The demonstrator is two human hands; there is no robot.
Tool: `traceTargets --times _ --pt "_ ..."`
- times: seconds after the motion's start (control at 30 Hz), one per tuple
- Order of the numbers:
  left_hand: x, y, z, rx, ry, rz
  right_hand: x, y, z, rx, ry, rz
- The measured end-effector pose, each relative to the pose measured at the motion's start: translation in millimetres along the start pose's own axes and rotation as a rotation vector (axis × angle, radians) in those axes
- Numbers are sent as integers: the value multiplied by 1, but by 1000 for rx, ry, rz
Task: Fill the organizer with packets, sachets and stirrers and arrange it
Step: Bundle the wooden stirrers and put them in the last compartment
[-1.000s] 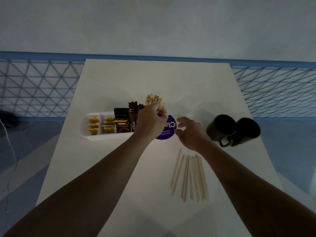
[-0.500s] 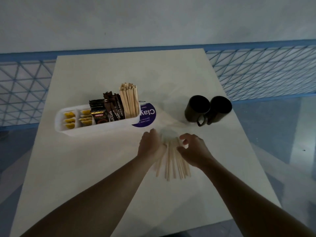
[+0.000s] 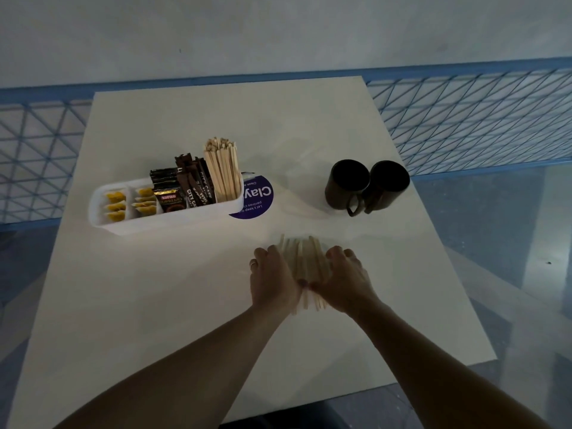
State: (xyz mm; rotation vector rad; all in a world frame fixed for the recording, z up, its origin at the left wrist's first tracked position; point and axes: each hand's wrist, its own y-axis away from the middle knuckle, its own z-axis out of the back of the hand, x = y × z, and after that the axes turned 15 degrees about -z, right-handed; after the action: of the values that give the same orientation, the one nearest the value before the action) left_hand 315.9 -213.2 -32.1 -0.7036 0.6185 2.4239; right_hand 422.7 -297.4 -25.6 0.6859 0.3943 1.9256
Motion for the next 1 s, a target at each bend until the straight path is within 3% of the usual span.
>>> traceTargets --times 0.4,1.0 --pt "9 -1 11 -13 -132 14 11 -3 1 -108 67 -1" --pt "2 -1 23 103 -151 -3 19 -7 1 -41 89 -45"
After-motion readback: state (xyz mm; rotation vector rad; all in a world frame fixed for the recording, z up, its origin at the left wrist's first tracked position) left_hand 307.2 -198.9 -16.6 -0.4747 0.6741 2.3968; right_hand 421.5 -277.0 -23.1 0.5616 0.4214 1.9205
